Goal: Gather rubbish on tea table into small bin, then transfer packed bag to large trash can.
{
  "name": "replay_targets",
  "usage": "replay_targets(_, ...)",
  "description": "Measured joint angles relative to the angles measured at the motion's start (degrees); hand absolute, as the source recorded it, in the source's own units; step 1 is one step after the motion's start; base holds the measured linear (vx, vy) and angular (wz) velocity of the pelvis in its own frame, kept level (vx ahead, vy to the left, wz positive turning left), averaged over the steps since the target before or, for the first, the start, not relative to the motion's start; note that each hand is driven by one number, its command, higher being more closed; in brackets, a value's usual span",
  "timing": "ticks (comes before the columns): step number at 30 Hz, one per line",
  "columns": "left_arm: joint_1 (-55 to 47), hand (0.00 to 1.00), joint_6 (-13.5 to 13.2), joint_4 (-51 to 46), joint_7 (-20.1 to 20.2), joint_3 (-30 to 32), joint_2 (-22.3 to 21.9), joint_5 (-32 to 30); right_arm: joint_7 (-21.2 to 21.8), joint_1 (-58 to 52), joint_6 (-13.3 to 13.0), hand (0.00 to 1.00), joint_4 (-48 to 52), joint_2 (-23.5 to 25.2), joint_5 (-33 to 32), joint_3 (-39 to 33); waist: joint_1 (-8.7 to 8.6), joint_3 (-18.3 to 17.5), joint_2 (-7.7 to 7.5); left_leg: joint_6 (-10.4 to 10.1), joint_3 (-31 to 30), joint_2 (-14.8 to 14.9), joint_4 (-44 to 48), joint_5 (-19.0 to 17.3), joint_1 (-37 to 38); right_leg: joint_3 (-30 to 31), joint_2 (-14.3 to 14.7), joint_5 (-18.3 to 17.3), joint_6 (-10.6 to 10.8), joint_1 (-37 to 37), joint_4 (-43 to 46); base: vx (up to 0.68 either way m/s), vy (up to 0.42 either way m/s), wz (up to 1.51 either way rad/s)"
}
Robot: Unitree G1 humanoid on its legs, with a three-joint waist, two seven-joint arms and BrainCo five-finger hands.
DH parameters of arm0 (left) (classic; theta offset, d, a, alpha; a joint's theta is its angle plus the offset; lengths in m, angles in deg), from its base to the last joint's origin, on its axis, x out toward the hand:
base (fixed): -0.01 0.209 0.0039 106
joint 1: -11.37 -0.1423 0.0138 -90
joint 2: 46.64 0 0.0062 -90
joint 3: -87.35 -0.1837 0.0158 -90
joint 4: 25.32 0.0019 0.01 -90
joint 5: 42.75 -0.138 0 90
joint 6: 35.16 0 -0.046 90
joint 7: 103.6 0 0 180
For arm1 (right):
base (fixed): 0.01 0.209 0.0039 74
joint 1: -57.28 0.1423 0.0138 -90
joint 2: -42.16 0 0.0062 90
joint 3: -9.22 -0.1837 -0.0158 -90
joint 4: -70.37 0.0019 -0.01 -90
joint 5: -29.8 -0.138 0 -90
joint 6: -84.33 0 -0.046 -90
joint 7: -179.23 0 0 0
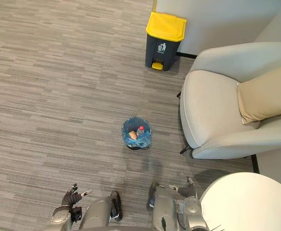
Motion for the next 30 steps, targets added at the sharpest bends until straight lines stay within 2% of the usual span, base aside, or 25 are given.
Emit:
replay_targets(1,0.0,0.0,0.0,0.0,0.0,0.0,-0.1,-0.2,0.0,-0.3,0.0,0.0,0.3,-0.1,0.1,0.0,-0.19,0.0,0.02,-0.8,-0.9,0.0,0.8,-0.8,0.2,0.7,0.2,1.1,-1.1,0.0,0.6,0.34,-0.205,0.88)
replay_targets(2,0.0,0.0,-0.1,0.0,0.0,0.0,-0.3,-0.3,0.1,-0.9,-0.1,0.0,0.7,-0.6,0.6,0.1,-0.18,-0.2,0.21,-2.0,-2.6,0.4,2.4,-2.2,0.4,0.3,0.4,3.3,-3.5,0.0,3.7,0.46,-0.315,0.64)
replay_targets(4,-0.3,0.0,-0.1,-0.1,0.0,0.0,-0.8,-0.4,0.1,-0.9,-0.1,0.0,2.9,-1.9,1.6,1.3,0.18,0.2,1.89,-4.0,-3.8,2.6,4.3,-2.5,0.2,-1.7,1.4,0.1,-5.6,-0.4,8.3,0.43,-0.294,0.42)
replay_targets(6,-0.4,0.0,0.0,0.0,0.0,0.1,-1.2,-0.4,0.1,-0.2,-0.2,0.0,5.3,-2.4,3.3,2.5,0.02,0.7,2.7,-6.5,-3.8,4.8,9.8,-0.9,-2.4,-3.0,2.3,-1.1,-7.2,0.0,9.1,0.36,-0.231,0.07)
replay_targets(7,-0.4,0.0,0.0,-0.1,0.0,0.1,-2.1,-0.4,0.0,0.2,-0.6,0.0,7.9,-3.2,4.5,4.2,1.08,0.8,3.14,-7.0,-3.5,7.8,19.6,1.2,-6.3,-3.2,4.0,-2.1,-8.8,2.3,8.4,0.39,-0.239,-0.1)
replay_targets(9,0.7,0.0,-0.1,-0.9,0.1,-0.2,-2.8,-0.3,-0.3,0.8,-0.9,0.0,9.6,-3.4,5.9,4.6,1.41,1.3,2.43,-6.2,-2.5,8.9,22.7,0.5,-8.2,-3.4,3.9,-2.2,-9.1,5.6,7.0,0.33,-0.157,0.04)
replay_targets(11,2.3,0.0,-0.5,-1.4,0.1,-0.6,-3.1,-0.3,-1.6,1.3,-1.2,0.0,10.1,-4.3,8.1,4.7,1.48,1.6,1.74,-5.9,-1.5,8.9,19.6,0.5,-10.3,-3.6,2.9,-2.2,-9.1,7.3,5.4,0.24,-0.078,0.11)
replay_targets(12,3.2,0.0,-1.0,-1.6,0.0,-0.6,-2.9,-0.3,-2.2,2.3,-1.4,0.0,9.7,-5.2,9.3,5.1,1.48,1.8,1.59,-5.8,-0.6,9.0,14.3,0.7,-11.4,-3.9,2.3,-2.3,-9.0,7.2,4.7,0.16,0.022,-0.15)
replay_targets(13,3.7,0.0,-1.2,-1.5,-0.2,-0.6,-2.9,-0.3,-2.5,3.1,-1.4,0.0,9.6,-6.1,10.1,6.5,1.52,2.0,2.31,-6.6,-0.2,9.2,6.7,3.0,-11.0,-4.1,2.4,-2.9,-7.9,6.9,4.6,0.11,0.066,-0.2)
replay_targets(14,3.8,0.0,-1.2,-1.3,-0.2,-0.6,-3.0,-0.3,-2.5,3.1,-1.4,0.0,9.6,-6.5,10.1,6.8,1.51,2.0,2.95,-6.5,-0.2,9.4,4.3,5.6,-11.0,-4.1,2.8,-3.4,-7.2,6.7,4.9,0.13,0.16,-0.33)
replay_targets(15,3.7,0.0,-1.3,-1.0,-0.3,-0.6,-3.6,-0.3,-2.5,3.3,-1.4,0.0,9.8,-7.7,10.9,7.0,1.58,2.0,5.0,-6.5,-1.2,10.2,0.9,13.3,-11.1,-3.8,4.1,-4.0,-6.3,5.9,6.3,0.08,0.186,-0.29)
replay_targets(16,3.9,0.0,-1.4,-0.8,-0.5,-0.7,-3.3,-0.3,-2.5,3.6,-1.4,0.0,9.8,-7.8,12.0,7.2,1.56,2.3,5.08,-7.1,-1.0,10.3,0.8,10.9,-11.1,-3.4,3.9,-5.0,-5.4,5.2,7.6,0.09,0.253,-0.15)
replay_targets(17,5.0,0.0,-1.5,-0.8,-1.1,-0.7,-2.5,-0.3,-2.9,4.6,-1.4,0.0,9.8,-6.9,12.5,7.7,1.39,3.2,3.27,-6.7,-0.9,8.5,1.0,10.8,-11.7,-2.8,1.7,-5.9,-4.5,3.2,10.2,0.05,0.213,0.09)
replay_targets(18,5.7,0.0,-1.7,-0.9,-1.3,-0.9,-2.0,-0.3,-3.4,5.4,-1.4,0.0,9.7,-6.6,13.7,8.9,1.53,3.8,2.41,-6.5,-0.8,7.2,1.4,10.7,-12.9,-2.2,0.3,-6.0,-4.3,1.6,11.4,0.04,0.187,0.17)
replay_targets(20,6.1,0.0,-1.7,-0.8,-1.5,-1.1,-1.3,-0.3,-3.7,7.6,-1.4,0.0,9.5,-5.9,15.5,11.4,2.1,4.9,2.27,-5.2,-0.1,6.4,3.3,9.9,-14.4,-1.4,-0.6,-6.0,-4.2,0.1,12.5,-0.01,0.157,-0.01)
replay_targets(23,7.2,0.0,-2.1,-0.9,-2.8,-1.1,-0.2,-0.3,-4.1,13.9,-1.5,0.0,9.3,-5.6,16.8,13.9,3.3,6.3,3.26,-3.3,0.8,6.0,6.3,8.7,-17.9,-0.1,-1.3,-5.5,-3.0,-2.9,13.5,-0.11,0.159,-0.08)
replay_targets(26,9.5,0.0,-2.6,-0.9,-4.0,-1.0,1.0,0.0,-5.5,21.1,-1.8,0.0,9.3,-6.7,16.9,15.3,3.45,8.3,3.75,-2.1,0.8,5.8,9.9,7.8,-23.2,1.4,-1.9,-5.6,-1.9,-8.1,16.3,-0.19,0.09,-0.06)
replay_targets(30,14.3,0.0,-3.3,-1.0,-5.3,-0.8,0.8,1.4,-7.5,28.8,-1.7,0.0,8.1,-9.4,19.1,17.4,3.59,9.3,4.93,-2.0,1.0,6.2,13.8,7.4,-33.2,3.0,-2.0,-4.1,-0.9,-18.2,19.2,-0.15,0.055,-0.13)
